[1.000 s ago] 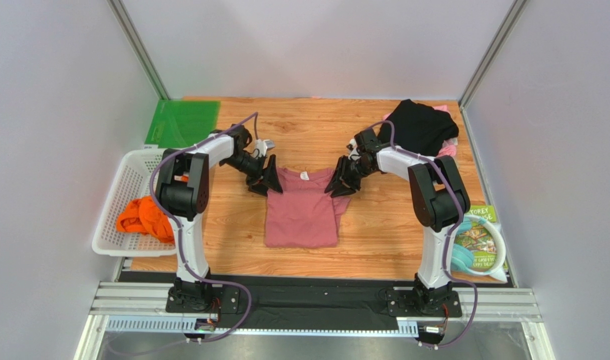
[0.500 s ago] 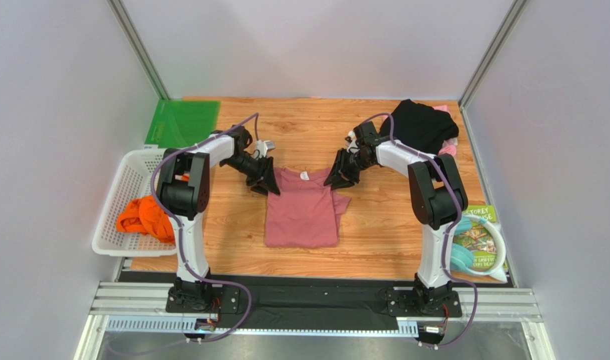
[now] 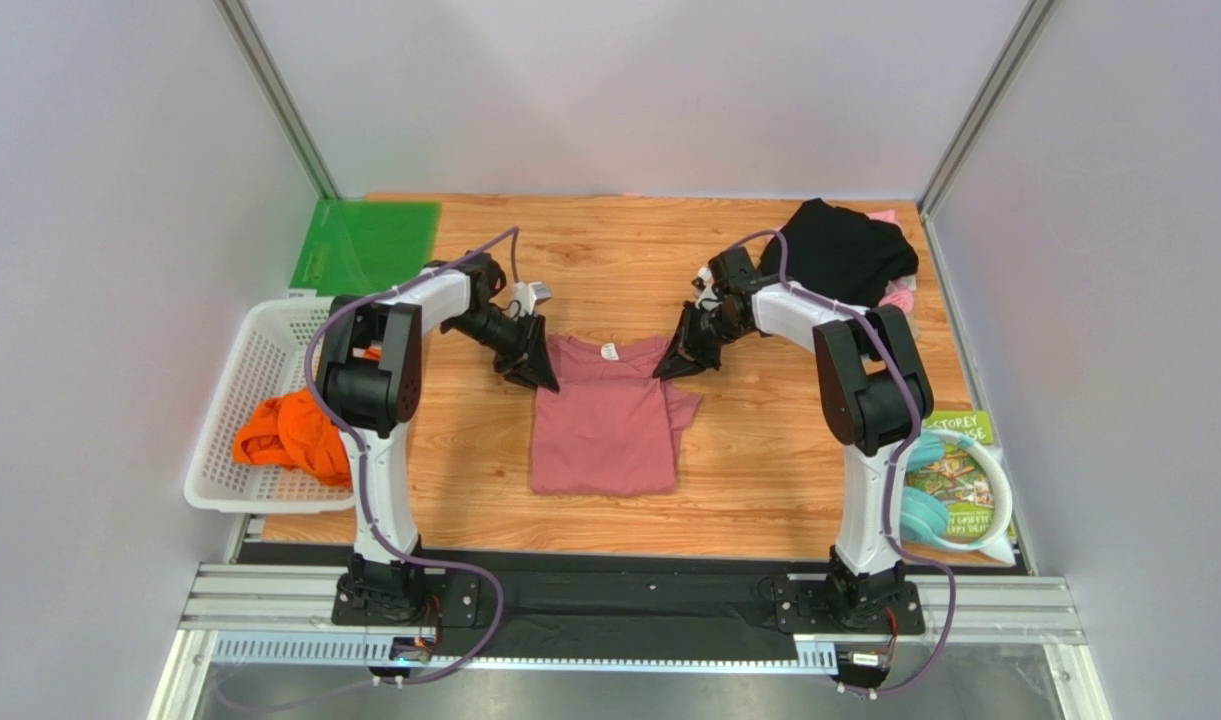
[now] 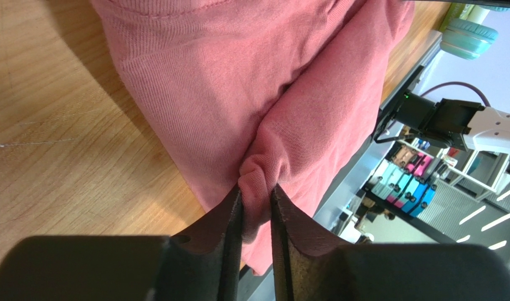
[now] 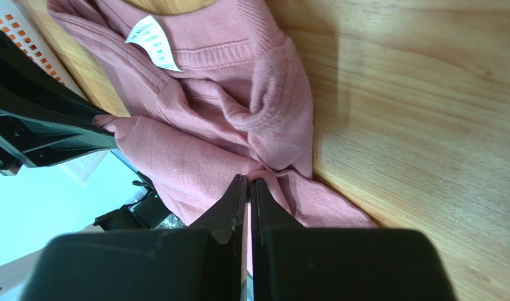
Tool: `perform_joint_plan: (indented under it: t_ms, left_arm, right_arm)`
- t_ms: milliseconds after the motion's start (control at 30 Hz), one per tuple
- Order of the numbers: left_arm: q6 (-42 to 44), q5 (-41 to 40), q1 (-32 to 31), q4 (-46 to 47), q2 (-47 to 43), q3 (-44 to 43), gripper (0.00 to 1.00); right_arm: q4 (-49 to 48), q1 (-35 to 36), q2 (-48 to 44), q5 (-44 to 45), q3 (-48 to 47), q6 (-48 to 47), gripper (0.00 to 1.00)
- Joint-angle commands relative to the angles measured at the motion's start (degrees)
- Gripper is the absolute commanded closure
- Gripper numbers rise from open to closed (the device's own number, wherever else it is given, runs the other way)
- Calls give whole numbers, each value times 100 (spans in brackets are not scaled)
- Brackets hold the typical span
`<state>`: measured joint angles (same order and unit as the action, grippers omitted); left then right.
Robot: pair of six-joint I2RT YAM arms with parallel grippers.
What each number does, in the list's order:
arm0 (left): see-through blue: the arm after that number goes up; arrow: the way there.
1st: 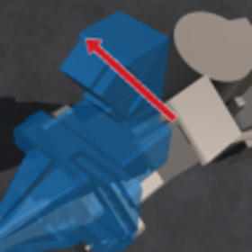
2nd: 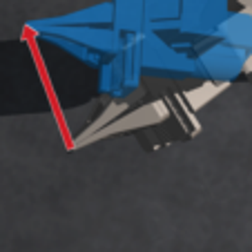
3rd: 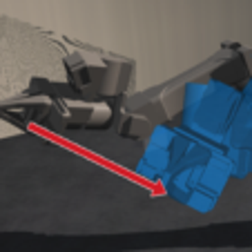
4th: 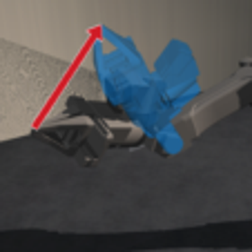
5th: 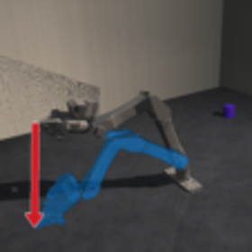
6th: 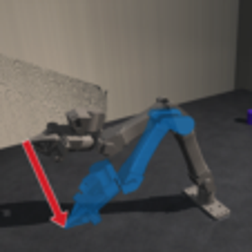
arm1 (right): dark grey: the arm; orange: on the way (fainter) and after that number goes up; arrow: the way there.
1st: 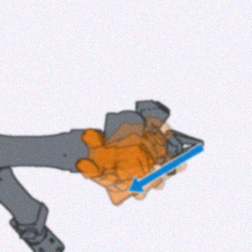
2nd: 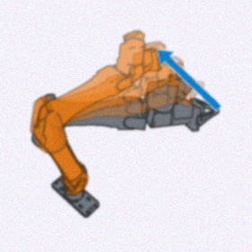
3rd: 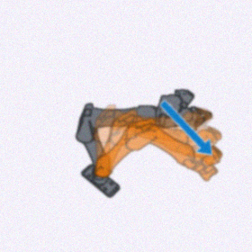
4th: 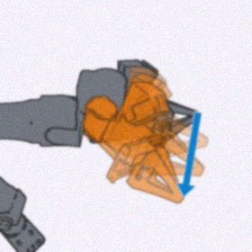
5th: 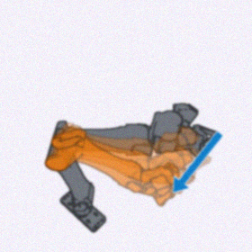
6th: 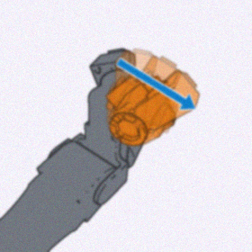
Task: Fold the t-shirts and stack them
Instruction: Fold the long partially folded tshirt into a neat square
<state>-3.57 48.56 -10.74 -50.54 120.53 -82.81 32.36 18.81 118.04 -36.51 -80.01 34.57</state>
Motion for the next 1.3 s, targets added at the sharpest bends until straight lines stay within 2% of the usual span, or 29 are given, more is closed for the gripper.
perform_joint_plan:
  t_ms: [0, 67, 100, 167, 200, 667, 900, 1267]
  left_arm:
    - [102, 207, -7, -131, -117, -262, 77]
    - [94, 286, -7, -201, -214, -297, 81]
    - [85, 321, -7, -219, -258, -315, 91]
    - [24, 330, -7, -219, -354, -341, 99]
    - [23, 339, -7, -254, -398, -376, 100]
    - [-20, 708, -7, -702, -1259, -631, 100]
    - [-161, 691, -7, -772, -1199, -1079, 100]
    - [-319, 594, -7, -843, -452, -1984, 100]
  right_arm:
    - [-169, -26, -342, -23, 117, -64, 100]
    - [-177, -26, -422, -14, 178, -82, 100]
    - [-169, -26, -474, -14, 187, -82, 100]
    - [-169, -26, -527, -31, 240, -55, 100]
    - [-177, -26, -597, -40, 266, -47, 100]
    - [-151, -18, -2188, -31, 477, 156, 100]
    - [-19, -26, -2110, -14, 65, 156, 100]
    - [16, -132, -1820, -110, -480, 226, 100]
